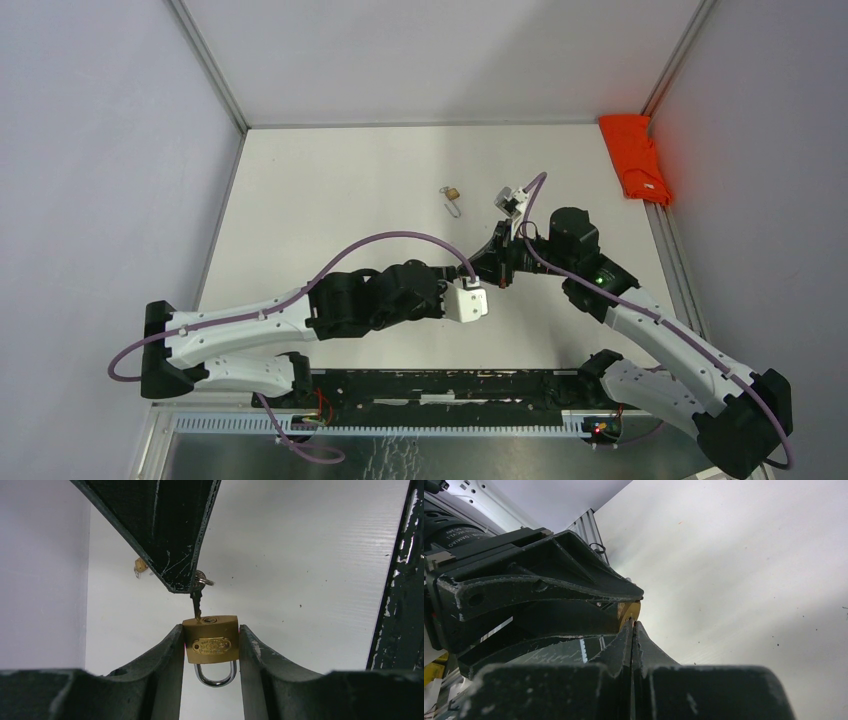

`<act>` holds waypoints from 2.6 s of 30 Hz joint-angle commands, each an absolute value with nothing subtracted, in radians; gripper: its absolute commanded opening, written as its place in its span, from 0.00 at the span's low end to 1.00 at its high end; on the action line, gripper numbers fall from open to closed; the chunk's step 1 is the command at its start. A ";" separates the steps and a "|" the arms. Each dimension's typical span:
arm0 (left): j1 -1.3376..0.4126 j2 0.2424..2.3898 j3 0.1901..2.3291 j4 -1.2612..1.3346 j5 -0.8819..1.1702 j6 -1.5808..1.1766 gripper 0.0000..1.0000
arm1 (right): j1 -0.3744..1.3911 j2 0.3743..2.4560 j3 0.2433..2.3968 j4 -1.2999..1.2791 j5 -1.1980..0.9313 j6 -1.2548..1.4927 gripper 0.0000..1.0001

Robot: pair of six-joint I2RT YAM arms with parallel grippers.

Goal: Unlock with the key

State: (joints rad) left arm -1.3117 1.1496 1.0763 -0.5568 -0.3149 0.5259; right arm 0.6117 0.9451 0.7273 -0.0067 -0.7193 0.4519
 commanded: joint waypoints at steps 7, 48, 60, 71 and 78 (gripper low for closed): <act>-1.317 1.150 1.101 -0.478 -0.360 0.506 0.02 | 0.616 0.934 0.736 0.044 -0.754 0.470 0.00; -1.318 1.126 1.106 -0.499 -0.338 0.466 0.02 | 0.616 0.960 0.732 0.053 -0.724 0.478 0.00; -1.318 1.133 1.096 -0.451 -0.335 0.470 0.02 | 0.616 0.963 0.727 0.075 -0.739 0.493 0.00; -1.318 1.131 1.075 -0.380 -0.370 0.479 0.02 | 0.616 0.995 0.734 0.062 -0.758 0.515 0.00; -1.318 1.116 1.058 -0.337 -0.384 0.490 0.02 | 0.616 1.012 0.720 0.063 -0.759 0.535 0.00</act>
